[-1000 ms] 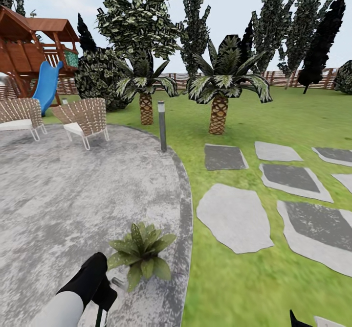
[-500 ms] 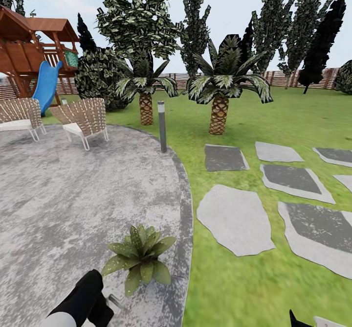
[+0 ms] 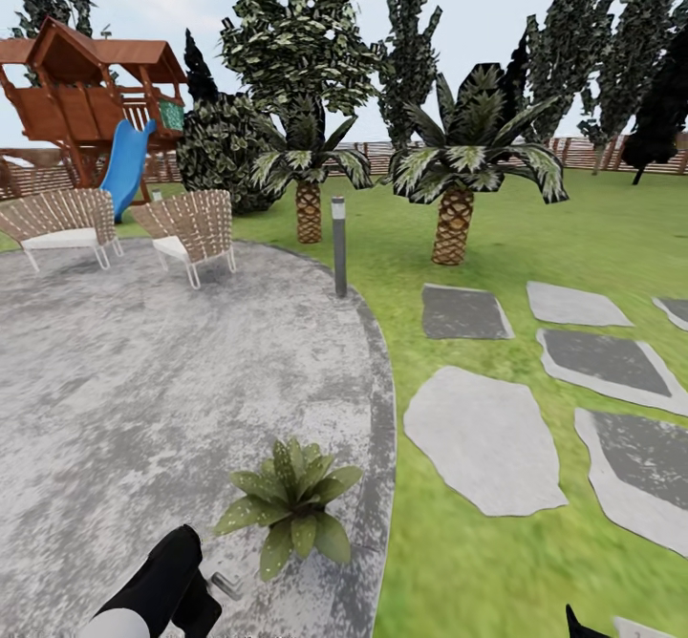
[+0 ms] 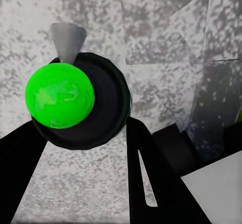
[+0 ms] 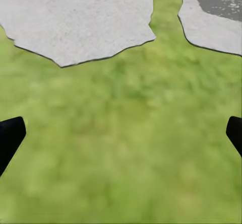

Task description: Pick up the pesticide atomizer in the garden and spray insectifuge to fully cover both potted plants in the garden.

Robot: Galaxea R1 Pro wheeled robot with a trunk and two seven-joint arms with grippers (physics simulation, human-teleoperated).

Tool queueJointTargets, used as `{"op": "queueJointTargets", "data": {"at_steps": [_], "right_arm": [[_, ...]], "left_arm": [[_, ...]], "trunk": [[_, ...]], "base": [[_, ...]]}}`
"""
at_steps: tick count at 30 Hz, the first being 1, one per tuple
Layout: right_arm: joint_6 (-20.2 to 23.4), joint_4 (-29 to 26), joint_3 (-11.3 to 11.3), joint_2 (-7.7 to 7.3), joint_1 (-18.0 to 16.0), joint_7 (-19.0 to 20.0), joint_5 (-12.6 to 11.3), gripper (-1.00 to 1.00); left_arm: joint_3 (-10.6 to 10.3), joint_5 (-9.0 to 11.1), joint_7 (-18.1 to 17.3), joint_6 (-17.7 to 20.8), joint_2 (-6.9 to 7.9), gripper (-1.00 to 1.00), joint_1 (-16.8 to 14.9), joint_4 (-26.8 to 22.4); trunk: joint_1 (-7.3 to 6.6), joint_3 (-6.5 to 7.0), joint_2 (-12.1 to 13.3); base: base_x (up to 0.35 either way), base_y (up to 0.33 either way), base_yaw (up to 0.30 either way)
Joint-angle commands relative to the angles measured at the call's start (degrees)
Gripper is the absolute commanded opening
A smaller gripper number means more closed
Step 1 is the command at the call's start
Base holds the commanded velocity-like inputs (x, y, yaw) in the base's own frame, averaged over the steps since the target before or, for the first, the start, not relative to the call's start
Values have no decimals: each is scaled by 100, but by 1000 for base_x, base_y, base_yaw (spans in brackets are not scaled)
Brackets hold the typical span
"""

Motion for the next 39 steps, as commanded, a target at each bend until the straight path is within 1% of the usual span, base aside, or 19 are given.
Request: {"op": "queueJointTargets", "data": {"at_steps": [1, 5, 13, 21, 25, 31, 35, 39], "right_arm": [[-28, -2, -48, 1, -7, 47, 30, 100], [-28, -2, -48, 1, -8, 47, 30, 100], [-28, -2, -48, 1, -11, 47, 30, 100], [-28, -2, -48, 1, -8, 47, 33, 100], [-28, -2, -48, 1, -10, 47, 35, 100], [-28, -2, -48, 1, -6, 47, 32, 100], [-28, -2, -48, 1, -7, 47, 32, 100], [-28, -2, -48, 1, -7, 47, 32, 100]], "left_arm": [[18, -65, -41, 5, -4, -100, -2, 8], [5, -82, -41, 1, -7, -100, 1, 29], [36, -51, -7, 16, -62, -100, -20, -28], [44, -50, -6, 18, -66, -100, -23, -25], [42, -46, -6, 18, -72, -100, -25, -30], [58, -42, 242, 27, -44, -100, -32, -23], [63, -38, 264, 28, -5, -100, -32, -22], [52, -23, 252, 41, -69, -100, -78, -66]], "trunk": [[-1, -6, -3], [-1, -6, -3], [-1, -6, -3], [-1, -6, -3], [-1, -6, -3], [-1, -6, -3], [-1, -6, -3], [-1, -6, -3]], "base": [[7, 0, 278], [3, 0, 218], [0, -7, 14], [-3, -235, 0], [-189, -213, 0], [-103, -78, 0], [40, -3, 0], [4, 0, 84]]}}
